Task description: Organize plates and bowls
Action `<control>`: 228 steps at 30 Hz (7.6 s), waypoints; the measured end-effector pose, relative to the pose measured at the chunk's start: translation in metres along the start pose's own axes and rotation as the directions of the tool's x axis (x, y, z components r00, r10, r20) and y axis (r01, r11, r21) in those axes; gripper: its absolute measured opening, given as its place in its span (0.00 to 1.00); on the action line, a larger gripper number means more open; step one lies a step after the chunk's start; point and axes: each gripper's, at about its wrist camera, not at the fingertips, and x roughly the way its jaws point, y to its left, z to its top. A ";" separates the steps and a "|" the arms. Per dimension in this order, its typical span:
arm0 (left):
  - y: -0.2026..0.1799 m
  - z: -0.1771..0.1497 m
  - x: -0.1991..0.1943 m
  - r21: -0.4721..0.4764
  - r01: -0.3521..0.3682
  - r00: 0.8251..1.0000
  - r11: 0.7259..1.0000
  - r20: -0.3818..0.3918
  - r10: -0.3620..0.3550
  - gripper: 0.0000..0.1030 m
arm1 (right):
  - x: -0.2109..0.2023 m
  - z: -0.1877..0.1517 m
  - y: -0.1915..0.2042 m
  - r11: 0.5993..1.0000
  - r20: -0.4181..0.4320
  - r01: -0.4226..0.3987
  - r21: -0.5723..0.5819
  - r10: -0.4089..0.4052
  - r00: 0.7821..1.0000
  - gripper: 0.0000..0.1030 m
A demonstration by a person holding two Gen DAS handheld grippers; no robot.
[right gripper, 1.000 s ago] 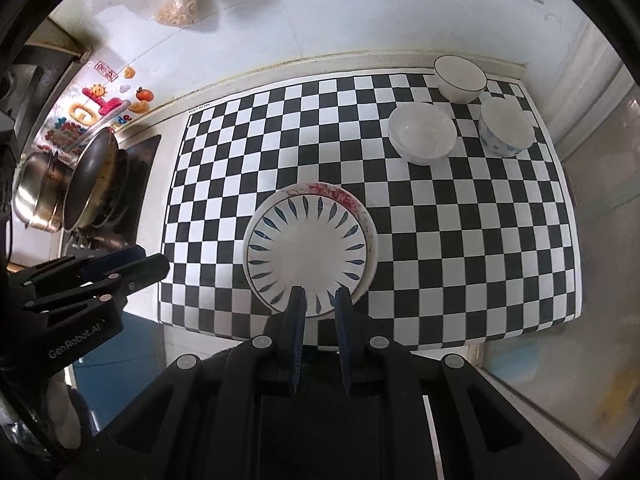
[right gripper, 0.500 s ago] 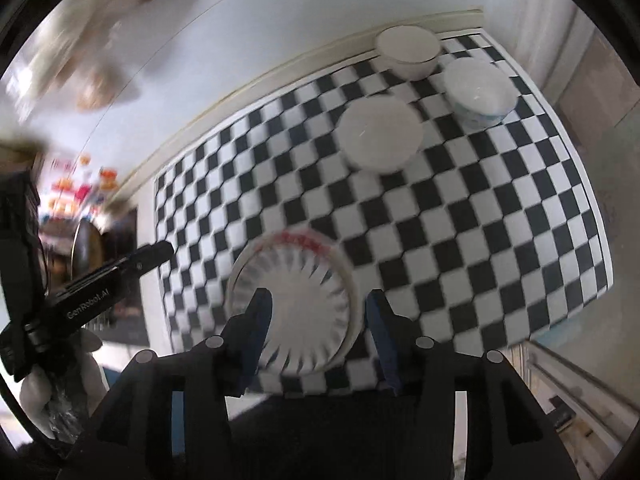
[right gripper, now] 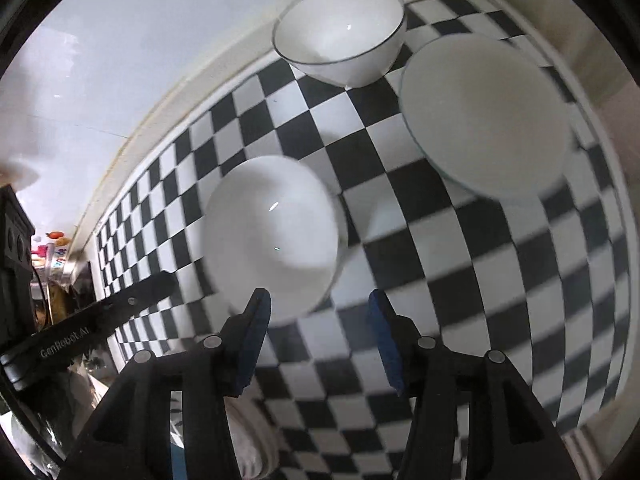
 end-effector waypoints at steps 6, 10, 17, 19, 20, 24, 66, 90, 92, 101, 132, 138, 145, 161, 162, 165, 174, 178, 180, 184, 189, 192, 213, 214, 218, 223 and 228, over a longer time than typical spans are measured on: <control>-0.016 0.023 0.037 0.016 -0.016 0.999 1.000 -0.045 0.016 0.32 | 0.039 0.034 -0.007 0.999 -0.069 0.013 -0.046 -0.016 0.997 0.48; -0.027 0.029 0.047 0.057 0.017 0.999 0.998 -0.040 -0.015 0.29 | 0.056 0.041 -0.007 0.997 -0.104 0.039 -0.074 -0.047 0.994 0.12; -0.038 0.013 0.041 0.075 0.012 0.999 0.997 -0.046 -0.008 0.29 | 0.051 0.026 -0.003 0.991 -0.095 0.072 -0.113 -0.083 0.992 0.11; -0.041 0.000 0.037 0.078 0.016 0.999 0.997 -0.047 -0.013 0.29 | 0.045 0.014 -0.002 0.989 -0.092 0.078 -0.128 -0.090 0.992 0.11; -0.043 -0.009 0.034 0.079 0.023 0.999 0.997 -0.046 -0.019 0.29 | 0.041 0.008 -0.002 0.987 -0.089 0.084 -0.139 -0.097 0.991 0.11; -0.052 -0.039 0.027 0.074 0.049 0.998 0.996 -0.054 -0.045 0.29 | 0.022 -0.021 -0.011 0.985 -0.090 0.081 -0.155 -0.096 0.991 0.11; -0.075 -0.129 0.065 0.028 -0.004 0.991 1.000 -0.130 0.008 0.29 | 0.046 -0.105 -0.057 0.967 -0.192 0.056 -0.247 -0.105 0.976 0.11; -0.101 0.068 -0.026 -0.013 0.116 0.984 0.993 0.136 -0.113 0.31 | -0.075 0.097 -0.077 0.984 0.093 -0.168 -0.061 0.173 0.981 0.56; -0.101 0.100 -0.015 -0.029 0.136 0.983 0.990 0.125 -0.132 0.31 | -0.065 0.123 -0.076 0.987 0.086 -0.153 -0.056 0.158 0.984 0.56; -0.107 0.162 0.052 -0.005 0.097 0.995 0.995 0.030 -0.097 0.29 | 0.014 0.205 -0.063 0.996 -0.022 -0.084 -0.044 0.083 0.996 0.49; -0.112 -0.033 -0.075 0.160 0.099 0.979 0.982 0.161 -0.125 0.25 | -0.088 0.043 -0.028 0.988 0.052 -0.071 -0.136 0.079 0.996 0.12; -0.109 -0.089 -0.080 0.170 0.093 0.984 0.981 0.136 -0.116 0.25 | -0.101 -0.026 -0.042 0.989 0.041 -0.082 -0.124 0.087 0.995 0.12; -0.083 -0.136 -0.061 0.146 0.089 0.992 0.985 0.071 -0.100 0.25 | -0.079 -0.092 -0.052 0.989 -0.023 -0.090 -0.120 0.087 0.996 0.12; -0.081 -0.145 0.016 0.134 0.002 0.997 0.991 -0.083 0.009 0.25 | 0.007 -0.126 -0.069 0.992 -0.152 -0.001 -0.130 -0.019 0.988 0.12; -0.081 -0.145 0.019 0.139 -0.005 0.996 0.990 -0.086 0.017 0.25 | 0.011 -0.127 -0.070 0.992 -0.159 0.001 -0.128 -0.022 0.987 0.12; -0.086 -0.147 0.021 0.161 -0.053 0.995 0.985 -0.080 0.066 0.25 | 0.019 -0.128 -0.070 0.993 -0.193 0.007 -0.117 -0.029 0.981 0.13; -0.087 -0.151 0.029 0.186 -0.088 0.990 0.979 -0.089 0.106 0.25 | 0.017 -0.125 -0.047 0.970 -0.191 0.121 -0.209 -0.162 0.968 0.19; -0.091 -0.151 0.026 0.179 -0.074 0.993 0.981 -0.079 0.089 0.25 | 0.018 -0.125 -0.051 0.971 -0.202 0.120 -0.209 -0.163 0.966 0.19; -0.091 -0.152 0.023 0.179 -0.078 0.993 0.981 -0.078 0.093 0.25 | 0.018 -0.125 -0.052 0.972 -0.207 0.108 -0.208 -0.151 0.967 0.19; -0.089 -0.153 0.019 0.165 -0.077 0.993 0.983 -0.073 0.090 0.25 | 0.017 -0.125 -0.055 0.975 -0.208 0.094 -0.201 -0.136 0.969 0.19; -0.087 -0.152 0.014 0.157 -0.083 0.993 0.984 -0.070 0.095 0.25 | 0.016 -0.127 -0.055 0.974 -0.207 0.088 -0.207 -0.132 0.970 0.18; -0.088 -0.152 0.015 0.155 -0.090 0.993 0.984 -0.067 0.101 0.25 | 0.015 -0.127 -0.057 0.974 -0.209 0.084 -0.212 -0.129 0.969 0.18; -0.091 -0.156 -0.046 0.163 -0.141 0.990 0.977 0.053 0.134 0.28 | -0.025 -0.122 -0.067 0.976 -0.173 0.023 -0.218 -0.062 0.983 0.18; -0.094 -0.151 -0.053 0.162 -0.137 0.989 0.977 0.070 0.127 0.28 | -0.033 -0.118 -0.070 0.978 -0.158 0.017 -0.206 -0.050 0.986 0.18; -0.112 -0.121 -0.066 0.168 -0.076 0.992 0.983 0.116 0.057 0.33 | -0.054 -0.094 -0.084 0.988 -0.137 -0.026 -0.154 0.004 0.991 0.25; -0.137 -0.060 -0.044 0.160 0.024 0.997 0.987 0.074 -0.036 0.33 | -0.067 -0.049 -0.110 0.998 -0.077 -0.035 -0.060 0.031 0.997 0.34; -0.156 0.001 -0.004 0.142 0.069 0.998 0.987 0.001 -0.070 0.33 | -0.066 0.009 -0.137 0.999 -0.001 -0.021 0.031 0.021 1.000 0.35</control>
